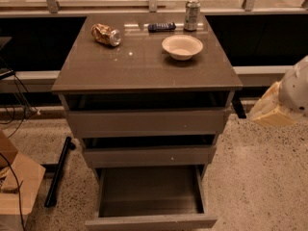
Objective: Close bottom drawer
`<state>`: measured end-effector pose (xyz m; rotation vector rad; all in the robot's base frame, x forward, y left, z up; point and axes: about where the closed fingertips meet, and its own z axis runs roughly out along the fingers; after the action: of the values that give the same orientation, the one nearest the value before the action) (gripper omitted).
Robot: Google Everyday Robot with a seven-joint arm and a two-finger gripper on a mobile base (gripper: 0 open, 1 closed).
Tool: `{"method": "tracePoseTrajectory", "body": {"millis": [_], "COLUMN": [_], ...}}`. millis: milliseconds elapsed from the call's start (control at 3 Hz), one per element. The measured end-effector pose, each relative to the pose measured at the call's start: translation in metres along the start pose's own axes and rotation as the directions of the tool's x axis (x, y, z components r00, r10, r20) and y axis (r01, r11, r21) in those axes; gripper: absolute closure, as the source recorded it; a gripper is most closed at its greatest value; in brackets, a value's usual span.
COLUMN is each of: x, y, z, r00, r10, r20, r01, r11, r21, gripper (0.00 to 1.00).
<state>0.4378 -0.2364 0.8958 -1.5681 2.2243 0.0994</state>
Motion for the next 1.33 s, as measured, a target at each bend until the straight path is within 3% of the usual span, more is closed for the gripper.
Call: {"method": "tracePoseTrajectory", "body": {"millis": [333, 1000, 1333], "x": [0.042, 0.041, 0.041], "y": [0.004, 0.004, 0.021], "z": [0.051, 0.054, 0.082], "r00": [0.988, 0.987, 0.98], "r10": [0.132, 0.133, 0.184], "r20": [0.083, 0.086, 0.082], "r01": [-0.127, -0.128, -0.172], "r11": [0.9903, 0.9899, 0.9768], "r21": [-0.056, -0.061, -0.127], "gripper": [0.96, 1.0, 1.0]}}
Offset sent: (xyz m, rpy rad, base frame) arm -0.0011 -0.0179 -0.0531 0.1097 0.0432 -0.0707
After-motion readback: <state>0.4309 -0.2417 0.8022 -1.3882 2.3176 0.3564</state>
